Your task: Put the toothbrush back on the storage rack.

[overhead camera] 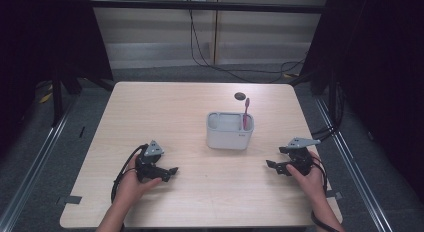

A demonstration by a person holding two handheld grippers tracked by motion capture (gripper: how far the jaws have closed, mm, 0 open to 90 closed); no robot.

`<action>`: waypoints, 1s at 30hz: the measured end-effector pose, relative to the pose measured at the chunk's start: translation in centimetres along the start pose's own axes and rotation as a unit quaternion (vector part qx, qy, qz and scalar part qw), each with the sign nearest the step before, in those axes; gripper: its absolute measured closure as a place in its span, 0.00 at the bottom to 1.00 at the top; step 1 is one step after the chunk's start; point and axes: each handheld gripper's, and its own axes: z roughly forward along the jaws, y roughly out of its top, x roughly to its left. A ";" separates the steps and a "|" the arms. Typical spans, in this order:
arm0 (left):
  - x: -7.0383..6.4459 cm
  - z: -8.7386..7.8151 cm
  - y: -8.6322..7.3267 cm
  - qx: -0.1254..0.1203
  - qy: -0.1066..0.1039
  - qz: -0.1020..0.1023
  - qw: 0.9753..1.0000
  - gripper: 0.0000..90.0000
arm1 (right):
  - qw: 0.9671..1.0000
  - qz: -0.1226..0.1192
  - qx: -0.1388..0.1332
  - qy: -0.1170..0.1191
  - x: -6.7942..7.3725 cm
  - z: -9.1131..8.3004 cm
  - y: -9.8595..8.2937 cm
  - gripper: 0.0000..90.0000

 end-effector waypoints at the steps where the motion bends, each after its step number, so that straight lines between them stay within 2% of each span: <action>1: 0.0 0.0 0.0 0.000 0.000 0.000 1.000 0.11 | 1.000 0.001 0.003 0.001 0.0 0.0 0.0 0.22; 6: 0.0 0.0 0.0 0.000 0.000 0.000 1.000 0.12 | 1.000 -0.013 0.018 0.000 0.0 0.3 -0.3 0.19; 30: 0.0 0.0 0.0 0.000 0.000 0.000 1.000 0.12 | 1.000 -0.008 0.019 -0.002 -0.1 0.6 -0.2 0.14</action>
